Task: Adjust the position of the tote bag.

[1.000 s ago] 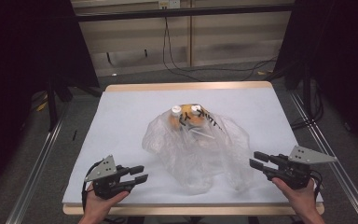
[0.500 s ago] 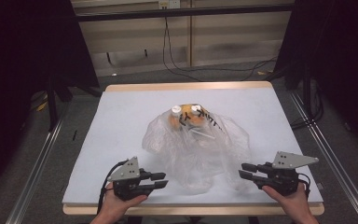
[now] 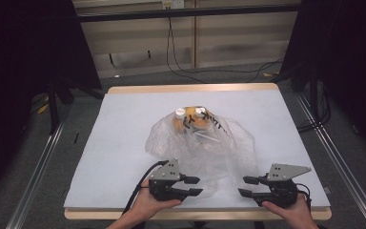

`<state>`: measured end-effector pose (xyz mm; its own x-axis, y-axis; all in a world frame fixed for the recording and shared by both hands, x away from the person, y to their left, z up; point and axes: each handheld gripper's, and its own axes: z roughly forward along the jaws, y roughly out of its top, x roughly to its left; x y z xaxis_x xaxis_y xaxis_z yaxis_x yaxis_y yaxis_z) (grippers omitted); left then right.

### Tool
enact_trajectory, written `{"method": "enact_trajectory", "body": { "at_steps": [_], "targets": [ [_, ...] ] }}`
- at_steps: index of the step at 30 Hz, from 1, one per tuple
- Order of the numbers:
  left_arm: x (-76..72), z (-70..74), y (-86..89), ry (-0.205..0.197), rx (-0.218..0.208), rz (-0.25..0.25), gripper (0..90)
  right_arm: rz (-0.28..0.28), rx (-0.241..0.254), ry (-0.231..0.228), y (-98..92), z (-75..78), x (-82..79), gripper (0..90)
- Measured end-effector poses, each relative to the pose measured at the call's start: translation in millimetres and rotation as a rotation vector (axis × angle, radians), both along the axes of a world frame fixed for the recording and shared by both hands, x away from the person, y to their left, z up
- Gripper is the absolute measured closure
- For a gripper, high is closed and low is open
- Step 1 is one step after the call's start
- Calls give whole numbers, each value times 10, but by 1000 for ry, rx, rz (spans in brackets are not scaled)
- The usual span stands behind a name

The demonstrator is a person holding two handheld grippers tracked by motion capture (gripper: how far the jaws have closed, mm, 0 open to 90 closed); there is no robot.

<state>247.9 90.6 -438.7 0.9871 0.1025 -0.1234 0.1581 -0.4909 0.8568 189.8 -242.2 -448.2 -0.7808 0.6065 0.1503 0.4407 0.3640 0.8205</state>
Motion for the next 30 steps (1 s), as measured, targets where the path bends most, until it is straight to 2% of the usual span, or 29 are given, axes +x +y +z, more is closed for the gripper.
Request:
{"method": "enact_trajectory", "body": {
  "at_steps": [1, 3, 5, 6, 12, 13, 16, 18, 19, 20, 24, 27, 28, 29, 30],
  "targets": [
    [4, -27, -23, 2, 5, -8, 611, 7, -12, 10, 9, -26, 19, 523],
    [12, -115, -95, -16, 65, -13, 607, 12, -19, 16, 9, -50, 47, 520],
    [26, -137, -108, -19, 71, -13, 598, 14, -22, 21, 9, -62, 60, 520],
    [30, -147, -115, -7, 70, -5, 597, 14, -29, 26, 13, -76, 73, 521],
    [86, -339, -162, -6, 166, -2, 588, 33, -64, 55, 48, -148, 118, 548],
    [94, -389, -189, -10, 169, -4, 589, 42, -65, 61, 52, -165, 128, 558],
    [98, -392, -199, -18, 172, 1, 590, 38, -68, 72, 48, -172, 131, 571],
    [96, -389, -208, -32, 195, 2, 598, 43, -70, 78, 38, -186, 135, 587],
    [92, -405, -217, -30, 186, -5, 598, 43, -70, 78, 38, -186, 135, 587],
    [87, -409, -225, -35, 204, -5, 598, 47, -82, 80, 48, -198, 140, 589],
    [88, -437, -246, -36, 205, -2, 613, 54, -116, 89, 75, -221, 148, 620],
    [97, -448, -237, -38, 197, 0, 634, 56, -121, 100, 81, -234, 158, 638],
    [96, -453, -236, -45, 191, -1, 660, 54, -126, 103, 89, -243, 162, 659],
    [95, -449, -237, -46, 197, 3, 676, 56, -153, 110, 105, -259, 169, 703],
    [91, -448, -237, -49, 202, 6, 676, 56, -153, 110, 105, -259, 169, 703]
  ]
}}
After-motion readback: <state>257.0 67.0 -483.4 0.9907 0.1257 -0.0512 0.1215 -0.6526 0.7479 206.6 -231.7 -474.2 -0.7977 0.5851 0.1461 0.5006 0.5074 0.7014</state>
